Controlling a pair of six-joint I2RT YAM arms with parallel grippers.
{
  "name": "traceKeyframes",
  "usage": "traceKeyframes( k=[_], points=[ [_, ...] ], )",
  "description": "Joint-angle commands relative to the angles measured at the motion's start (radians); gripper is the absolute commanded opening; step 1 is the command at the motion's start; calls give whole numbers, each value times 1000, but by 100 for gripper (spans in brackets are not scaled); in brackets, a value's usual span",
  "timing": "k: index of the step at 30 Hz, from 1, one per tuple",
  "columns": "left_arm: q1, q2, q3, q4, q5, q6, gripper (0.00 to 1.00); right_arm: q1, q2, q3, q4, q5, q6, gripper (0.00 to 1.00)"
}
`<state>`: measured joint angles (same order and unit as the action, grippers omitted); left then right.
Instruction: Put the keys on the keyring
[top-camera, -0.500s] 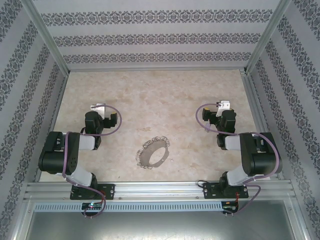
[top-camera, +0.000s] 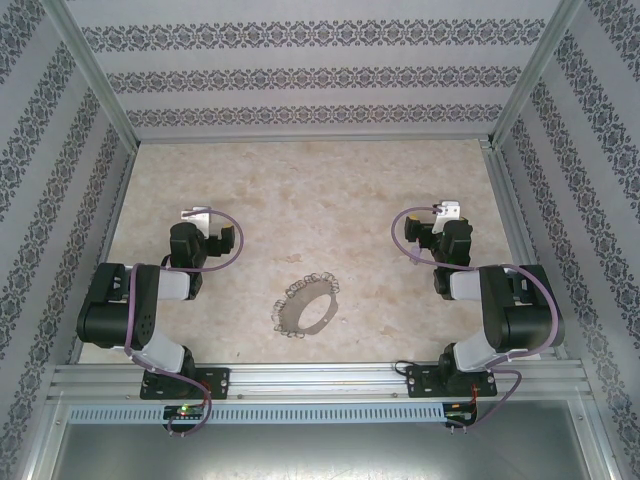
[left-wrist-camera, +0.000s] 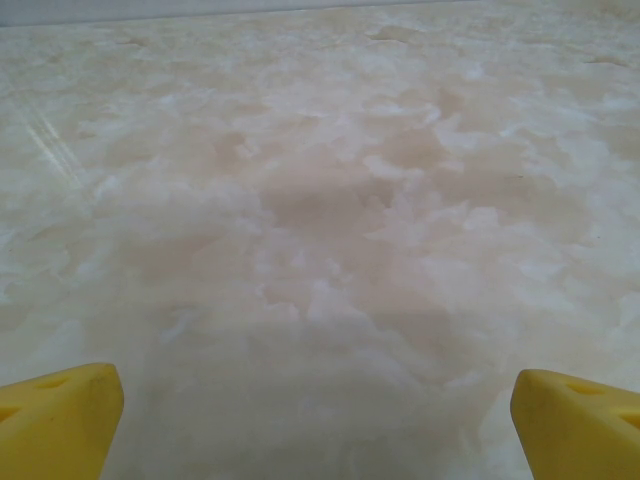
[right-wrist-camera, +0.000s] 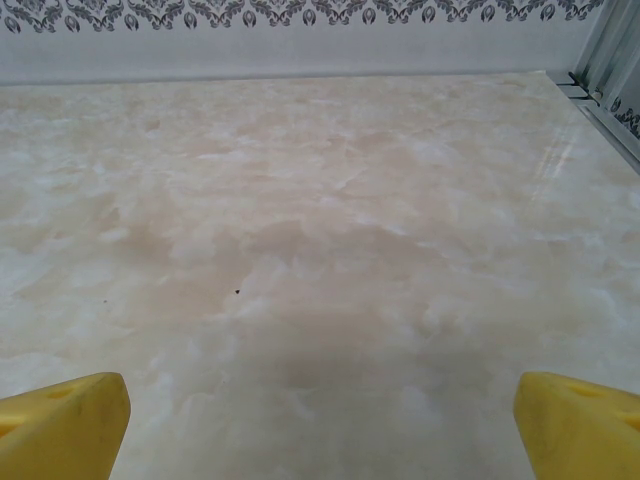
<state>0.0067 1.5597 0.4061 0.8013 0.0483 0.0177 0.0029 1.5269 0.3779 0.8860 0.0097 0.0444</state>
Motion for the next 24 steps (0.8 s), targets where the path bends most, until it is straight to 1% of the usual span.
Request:
traceKeyframes(
  k=[1, 6, 10, 12, 15, 20, 22, 24],
  points=[
    [3, 1, 14, 18, -10, -19, 100, 2, -13, 13, 3, -8, -12, 98],
    [3, 2, 14, 19, -10, -20, 100, -21, -13, 9, 11, -55, 6, 98],
    [2, 1, 11, 24, -8, -18, 100, -23, -18, 1, 20, -59, 5, 98],
    [2, -2, 15, 13, -1, -16, 100, -23, -28, 2, 21, -39, 16, 98],
    [2, -34, 45, -68, -10, -19, 100, -23, -95, 18, -80, -13, 19, 98],
    [2, -84, 73, -155, -29, -26, 100, -23, -150, -4, -84, 17, 34, 98],
    [2, -114, 93, -216, -48, -37, 100, -23, -183, -4, -118, 30, 41, 98],
    [1, -138, 122, -295, -44, -43, 100, -23, -211, 12, -177, 45, 59, 98]
  ],
)
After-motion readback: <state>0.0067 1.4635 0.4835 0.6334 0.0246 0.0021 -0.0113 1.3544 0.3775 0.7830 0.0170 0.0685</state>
